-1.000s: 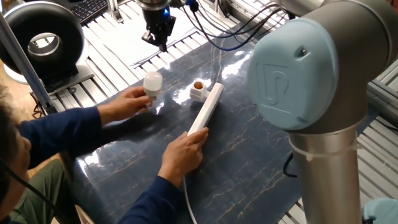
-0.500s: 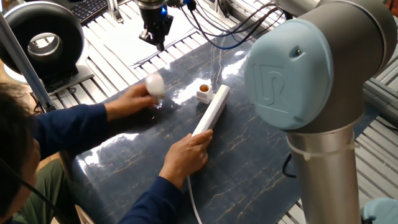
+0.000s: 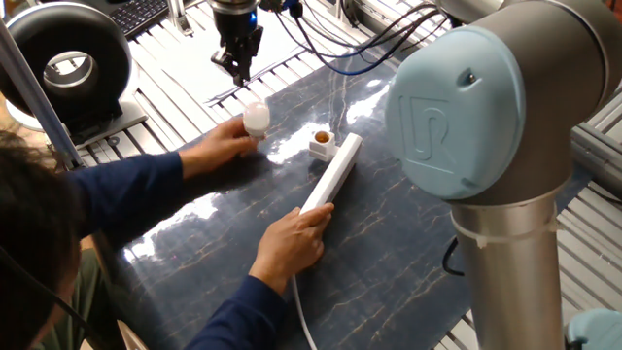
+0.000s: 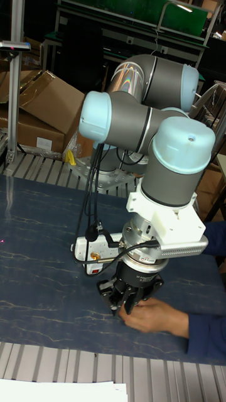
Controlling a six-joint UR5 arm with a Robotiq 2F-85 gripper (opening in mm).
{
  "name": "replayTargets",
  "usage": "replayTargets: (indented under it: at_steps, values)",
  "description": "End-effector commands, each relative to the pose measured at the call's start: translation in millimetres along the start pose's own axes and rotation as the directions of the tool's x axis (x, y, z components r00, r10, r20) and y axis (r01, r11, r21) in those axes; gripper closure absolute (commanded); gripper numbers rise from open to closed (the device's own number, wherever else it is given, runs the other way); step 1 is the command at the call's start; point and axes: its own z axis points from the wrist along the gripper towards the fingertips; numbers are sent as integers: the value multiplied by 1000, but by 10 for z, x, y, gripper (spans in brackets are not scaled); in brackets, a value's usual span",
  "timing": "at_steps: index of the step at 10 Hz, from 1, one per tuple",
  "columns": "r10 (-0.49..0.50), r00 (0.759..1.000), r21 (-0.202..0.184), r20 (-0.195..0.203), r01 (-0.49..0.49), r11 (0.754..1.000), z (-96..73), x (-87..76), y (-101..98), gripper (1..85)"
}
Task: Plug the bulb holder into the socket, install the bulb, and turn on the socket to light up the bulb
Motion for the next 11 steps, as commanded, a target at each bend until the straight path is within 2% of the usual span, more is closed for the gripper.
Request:
replayTargets:
  at_steps: [1, 3, 4, 6, 9, 11]
  values:
    - [-35, 999, -11, -4, 34, 999, -18, 46, -19, 370]
    - [-22, 1000, -41, -13, 22, 999, -65, 119, 49, 343]
    - [-21, 1000, -44, -12, 20, 999, -113, 139, 94, 300]
    - [-13, 1000, -47, -18, 12, 999, -177, 195, 179, 290]
    - [-33, 999, -31, 3, 33, 999, -88, 166, 107, 290]
    - [-38, 999, -37, 9, 39, 999, -84, 155, 118, 290]
